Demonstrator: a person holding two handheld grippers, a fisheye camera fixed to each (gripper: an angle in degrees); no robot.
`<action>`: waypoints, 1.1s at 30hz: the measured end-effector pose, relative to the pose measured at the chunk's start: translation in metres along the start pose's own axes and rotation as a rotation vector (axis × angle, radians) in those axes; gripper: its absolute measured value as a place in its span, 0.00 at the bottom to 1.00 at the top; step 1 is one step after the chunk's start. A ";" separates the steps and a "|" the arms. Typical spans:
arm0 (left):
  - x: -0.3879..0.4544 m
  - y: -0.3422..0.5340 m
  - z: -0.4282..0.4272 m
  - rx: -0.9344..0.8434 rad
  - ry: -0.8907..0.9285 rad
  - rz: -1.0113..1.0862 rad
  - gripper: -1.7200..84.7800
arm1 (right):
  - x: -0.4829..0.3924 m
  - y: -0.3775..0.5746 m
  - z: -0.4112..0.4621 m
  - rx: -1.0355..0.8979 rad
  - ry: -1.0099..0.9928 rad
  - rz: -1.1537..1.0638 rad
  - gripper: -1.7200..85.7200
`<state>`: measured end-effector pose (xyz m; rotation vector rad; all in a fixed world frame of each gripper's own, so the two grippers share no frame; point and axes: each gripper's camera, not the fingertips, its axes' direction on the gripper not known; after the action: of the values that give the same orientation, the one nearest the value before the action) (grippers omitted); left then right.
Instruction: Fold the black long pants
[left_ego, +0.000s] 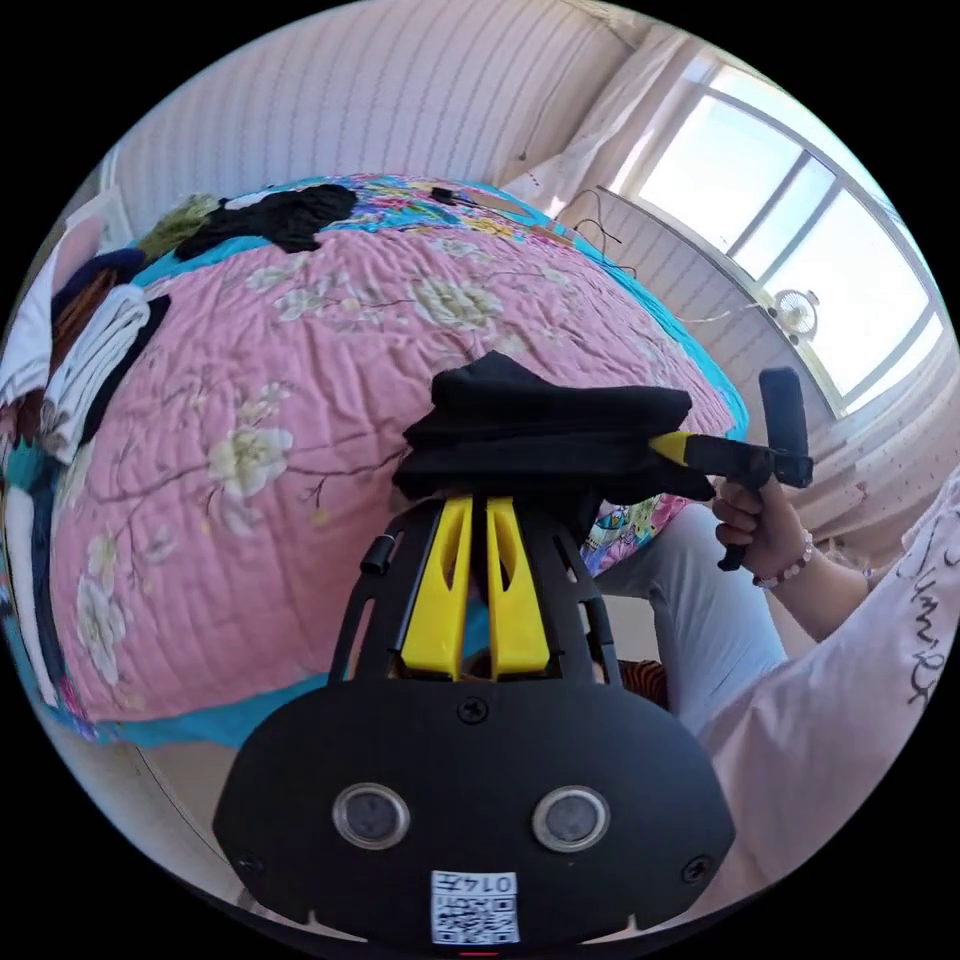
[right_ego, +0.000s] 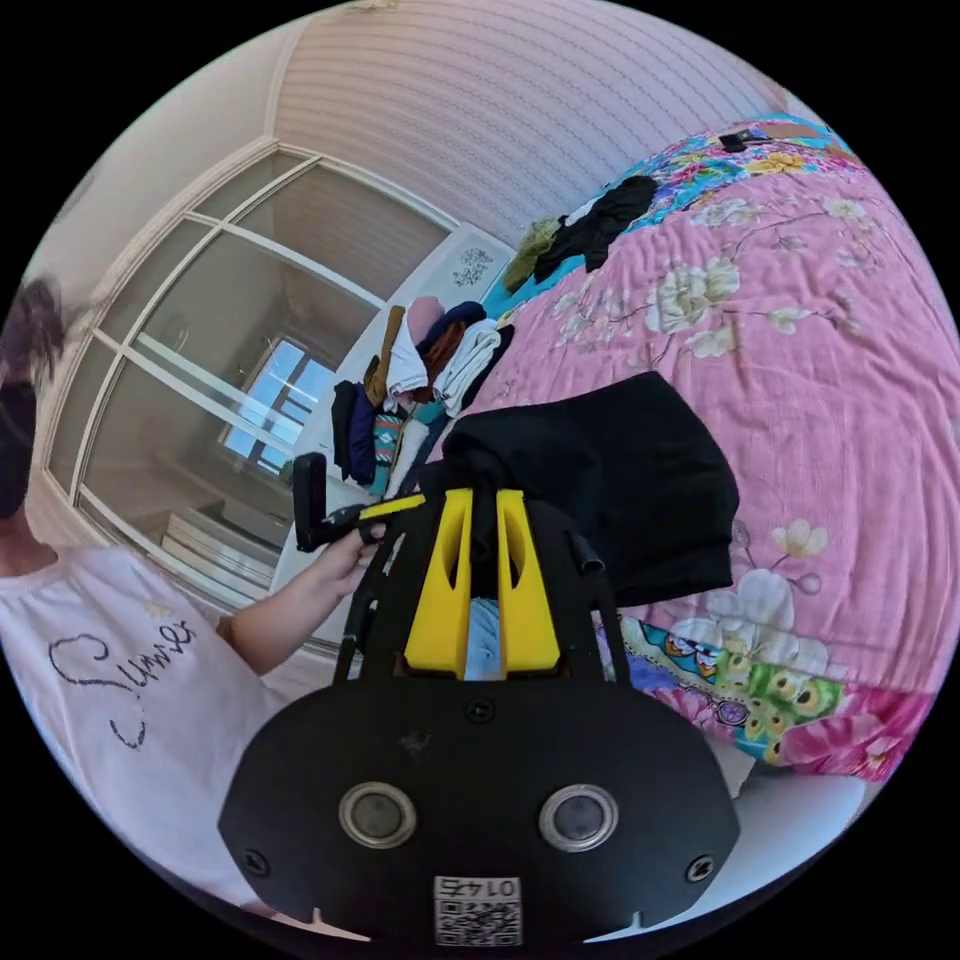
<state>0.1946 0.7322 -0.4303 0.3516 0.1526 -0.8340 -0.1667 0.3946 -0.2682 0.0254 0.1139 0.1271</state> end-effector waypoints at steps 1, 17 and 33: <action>-0.001 0.003 -0.013 0.020 -0.032 -0.004 0.01 | 0.000 -0.003 -0.015 0.050 -0.001 0.022 0.05; -0.059 0.007 -0.086 0.057 0.004 -0.102 0.02 | 0.021 -0.014 -0.145 0.295 0.233 0.218 0.07; -0.093 0.077 -0.085 0.037 0.031 -0.286 0.13 | -0.008 0.021 -0.121 0.304 0.623 0.504 0.02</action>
<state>0.1906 0.8752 -0.4654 0.3827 0.2201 -1.1150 -0.1911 0.4169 -0.3864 0.3198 0.7498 0.6198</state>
